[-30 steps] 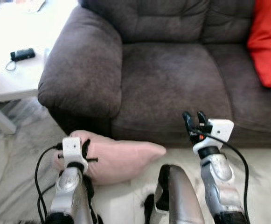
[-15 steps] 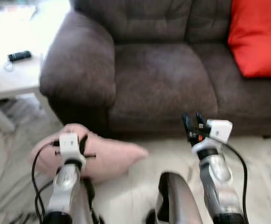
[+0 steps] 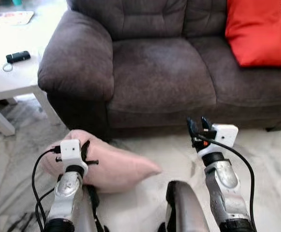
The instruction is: Move the pillow to the sofa from floor
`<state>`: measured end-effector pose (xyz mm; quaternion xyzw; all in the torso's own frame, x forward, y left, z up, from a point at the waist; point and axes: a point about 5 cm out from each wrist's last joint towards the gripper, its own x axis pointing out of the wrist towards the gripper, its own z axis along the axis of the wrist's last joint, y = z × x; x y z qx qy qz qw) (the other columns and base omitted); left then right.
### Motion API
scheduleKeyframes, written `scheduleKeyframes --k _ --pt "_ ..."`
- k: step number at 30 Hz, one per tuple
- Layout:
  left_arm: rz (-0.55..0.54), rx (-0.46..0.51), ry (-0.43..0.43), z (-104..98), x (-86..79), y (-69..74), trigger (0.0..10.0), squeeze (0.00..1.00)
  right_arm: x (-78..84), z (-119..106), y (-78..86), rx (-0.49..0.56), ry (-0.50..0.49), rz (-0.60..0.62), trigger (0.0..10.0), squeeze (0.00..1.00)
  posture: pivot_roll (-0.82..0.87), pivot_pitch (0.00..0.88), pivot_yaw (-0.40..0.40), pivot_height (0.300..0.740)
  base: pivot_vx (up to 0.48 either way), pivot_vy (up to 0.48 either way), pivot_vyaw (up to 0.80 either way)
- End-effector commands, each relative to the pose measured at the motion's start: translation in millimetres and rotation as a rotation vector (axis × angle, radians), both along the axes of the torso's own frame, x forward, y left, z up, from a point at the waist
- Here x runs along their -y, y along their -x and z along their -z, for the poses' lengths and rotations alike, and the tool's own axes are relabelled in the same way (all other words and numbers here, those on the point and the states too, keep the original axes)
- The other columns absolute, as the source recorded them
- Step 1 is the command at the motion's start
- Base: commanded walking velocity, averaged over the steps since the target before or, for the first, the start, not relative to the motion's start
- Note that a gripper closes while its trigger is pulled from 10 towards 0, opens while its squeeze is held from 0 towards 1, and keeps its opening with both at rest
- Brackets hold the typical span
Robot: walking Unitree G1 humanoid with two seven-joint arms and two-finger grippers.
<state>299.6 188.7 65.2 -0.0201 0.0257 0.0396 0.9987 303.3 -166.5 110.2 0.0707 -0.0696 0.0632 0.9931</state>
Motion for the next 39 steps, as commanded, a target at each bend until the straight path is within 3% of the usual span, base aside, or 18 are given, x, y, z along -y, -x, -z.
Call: scheduleKeyframes --k 1,11,39 --pt "0.012 0.122 -0.018 -24 1.8 -7.8 10.0 0.00 1.5 0 -0.1 0.002 -0.003 0.010 10.0 0.00 -0.05 0.100 -0.014 0.498 0.000 0.000 0.00" --pt "0.046 0.167 -0.030 -36 7.9 -9.7 10.0 0.00 4.3 -4 -1.5 0.023 -0.013 0.031 10.0 0.00 -0.04 0.106 -0.012 0.516 0.000 0.000 0.00" --pt "0.050 0.154 -0.026 -36 8.4 -9.9 10.0 0.00 0.9 -3 -2.8 0.023 -0.030 0.017 10.0 0.00 -0.04 0.118 -0.008 0.701 0.000 0.000 0.00"
